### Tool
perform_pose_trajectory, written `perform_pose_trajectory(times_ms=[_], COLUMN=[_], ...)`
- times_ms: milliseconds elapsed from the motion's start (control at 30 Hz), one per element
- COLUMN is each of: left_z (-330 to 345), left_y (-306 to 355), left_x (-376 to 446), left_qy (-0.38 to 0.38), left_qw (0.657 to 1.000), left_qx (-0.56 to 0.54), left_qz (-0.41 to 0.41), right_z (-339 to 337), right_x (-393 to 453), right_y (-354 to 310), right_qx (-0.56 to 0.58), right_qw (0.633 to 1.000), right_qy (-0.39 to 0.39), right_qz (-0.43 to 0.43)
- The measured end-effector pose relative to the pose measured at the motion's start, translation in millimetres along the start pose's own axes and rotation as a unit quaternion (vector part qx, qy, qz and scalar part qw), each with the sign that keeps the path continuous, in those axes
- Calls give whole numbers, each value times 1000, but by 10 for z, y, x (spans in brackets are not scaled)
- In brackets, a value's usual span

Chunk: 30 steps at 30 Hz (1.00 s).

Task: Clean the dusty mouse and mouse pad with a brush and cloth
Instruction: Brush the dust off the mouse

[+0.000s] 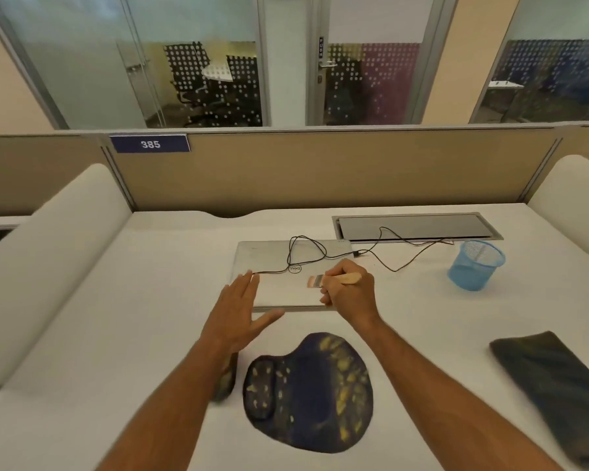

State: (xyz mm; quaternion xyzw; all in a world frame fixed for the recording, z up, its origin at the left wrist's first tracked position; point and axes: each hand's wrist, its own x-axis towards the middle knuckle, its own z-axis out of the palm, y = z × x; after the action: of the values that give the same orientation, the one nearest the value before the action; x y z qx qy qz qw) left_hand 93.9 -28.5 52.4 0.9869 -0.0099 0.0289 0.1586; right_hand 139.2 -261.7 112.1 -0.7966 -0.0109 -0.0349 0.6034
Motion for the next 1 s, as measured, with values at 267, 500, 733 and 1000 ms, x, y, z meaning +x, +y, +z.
perform_pose_trajectory(times_ms=[267, 500, 733, 1000], left_z=[-91, 149, 272, 278], left_y=[-968, -1201, -1237, -1229], left_x=[-748, -1025, -1016, -1020], left_qy=[-19, -97, -106, -94], left_qw=[992, 994, 991, 993], left_qx=[-107, -31, 53, 50], left_qz=[-64, 32, 56, 53], right_z=[817, 1199, 1327, 1406], right_x=[-389, -617, -643, -626], right_y=[-61, -32, 45, 63], right_qx=[-1, -16, -33, -44], right_qw=[994, 987, 984, 976], right_qy=[-84, -123, -107, -126], right_qz=[63, 105, 139, 170])
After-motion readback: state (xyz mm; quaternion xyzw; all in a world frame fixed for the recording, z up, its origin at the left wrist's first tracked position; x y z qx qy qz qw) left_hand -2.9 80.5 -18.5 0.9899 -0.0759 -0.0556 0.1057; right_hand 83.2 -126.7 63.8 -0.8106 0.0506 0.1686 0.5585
